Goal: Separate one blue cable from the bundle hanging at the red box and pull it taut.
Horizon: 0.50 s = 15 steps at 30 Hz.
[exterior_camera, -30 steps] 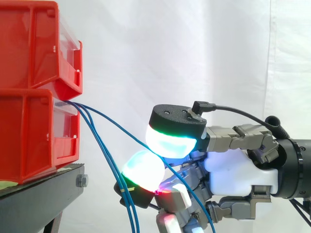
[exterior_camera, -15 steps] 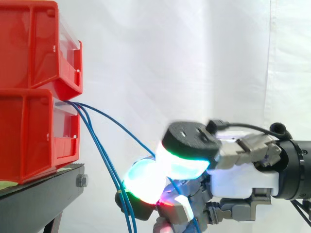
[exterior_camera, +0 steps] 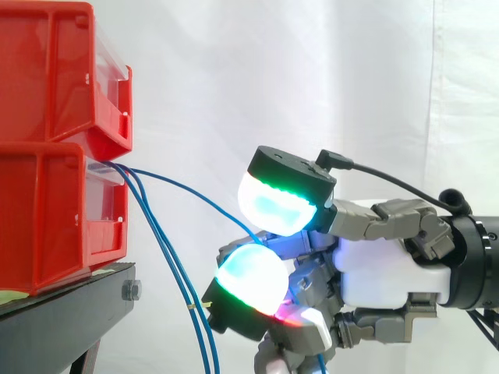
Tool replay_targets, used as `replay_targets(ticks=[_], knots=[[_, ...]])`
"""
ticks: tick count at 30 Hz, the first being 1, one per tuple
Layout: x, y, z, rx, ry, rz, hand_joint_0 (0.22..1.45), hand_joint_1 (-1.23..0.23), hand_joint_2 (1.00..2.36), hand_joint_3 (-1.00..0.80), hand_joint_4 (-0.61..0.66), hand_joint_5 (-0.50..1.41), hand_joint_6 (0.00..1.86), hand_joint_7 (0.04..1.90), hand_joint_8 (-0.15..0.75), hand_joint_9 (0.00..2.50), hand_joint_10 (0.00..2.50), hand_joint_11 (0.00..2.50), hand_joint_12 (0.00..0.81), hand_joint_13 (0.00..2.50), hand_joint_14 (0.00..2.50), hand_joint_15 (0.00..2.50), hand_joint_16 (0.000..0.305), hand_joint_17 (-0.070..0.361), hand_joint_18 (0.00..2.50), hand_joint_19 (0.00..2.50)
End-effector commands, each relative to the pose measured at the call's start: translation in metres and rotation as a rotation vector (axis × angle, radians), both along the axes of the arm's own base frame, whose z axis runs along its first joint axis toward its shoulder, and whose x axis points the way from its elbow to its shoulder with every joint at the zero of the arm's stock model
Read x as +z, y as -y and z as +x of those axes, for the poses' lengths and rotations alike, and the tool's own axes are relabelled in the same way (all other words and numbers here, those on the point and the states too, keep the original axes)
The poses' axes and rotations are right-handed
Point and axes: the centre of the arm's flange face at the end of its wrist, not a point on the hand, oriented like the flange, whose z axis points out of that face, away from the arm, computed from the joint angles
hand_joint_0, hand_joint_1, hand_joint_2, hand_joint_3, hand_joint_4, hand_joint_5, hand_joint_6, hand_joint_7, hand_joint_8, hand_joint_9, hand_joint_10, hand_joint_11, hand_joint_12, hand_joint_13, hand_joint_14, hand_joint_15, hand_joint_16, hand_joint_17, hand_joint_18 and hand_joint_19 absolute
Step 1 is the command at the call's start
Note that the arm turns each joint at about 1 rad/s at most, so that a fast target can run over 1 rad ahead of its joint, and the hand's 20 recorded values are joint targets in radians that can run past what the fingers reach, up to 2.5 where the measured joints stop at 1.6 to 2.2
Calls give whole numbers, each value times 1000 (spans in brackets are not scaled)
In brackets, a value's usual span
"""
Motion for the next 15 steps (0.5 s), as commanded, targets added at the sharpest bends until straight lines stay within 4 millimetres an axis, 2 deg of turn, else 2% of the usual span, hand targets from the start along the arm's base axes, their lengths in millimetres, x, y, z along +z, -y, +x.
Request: replay_targets(ticks=[1, 4, 5, 11, 15], knots=[[8, 4, -2, -5, -2, -3, 609, -496, 1012, -319, 137, -151, 815, 1127, 350, 1089, 18, 1051, 407, 920, 21, 639, 50, 112, 933, 734], [9, 3, -2, -6, -2, 1, 596, -590, 1013, -314, 152, -172, 817, 1099, 347, 1055, 18, 1064, 406, 917, 21, 634, 51, 114, 939, 730], [9, 3, -2, -8, -2, 1, 581, -618, 1009, -366, 162, -185, 817, 1063, 345, 1032, 19, 1064, 409, 918, 21, 637, 51, 115, 946, 720], [7, 8, -2, -53, -1, 22, 522, -534, 1000, -500, 194, -190, 704, 1040, 348, 1003, 15, 1055, 419, 922, 20, 633, 55, 123, 973, 710], [6, 9, -1, -112, 0, 40, 487, -477, 1000, -500, 206, -191, 558, 1177, 353, 922, 13, 1035, 431, 932, 18, 653, 59, 133, 982, 713]])
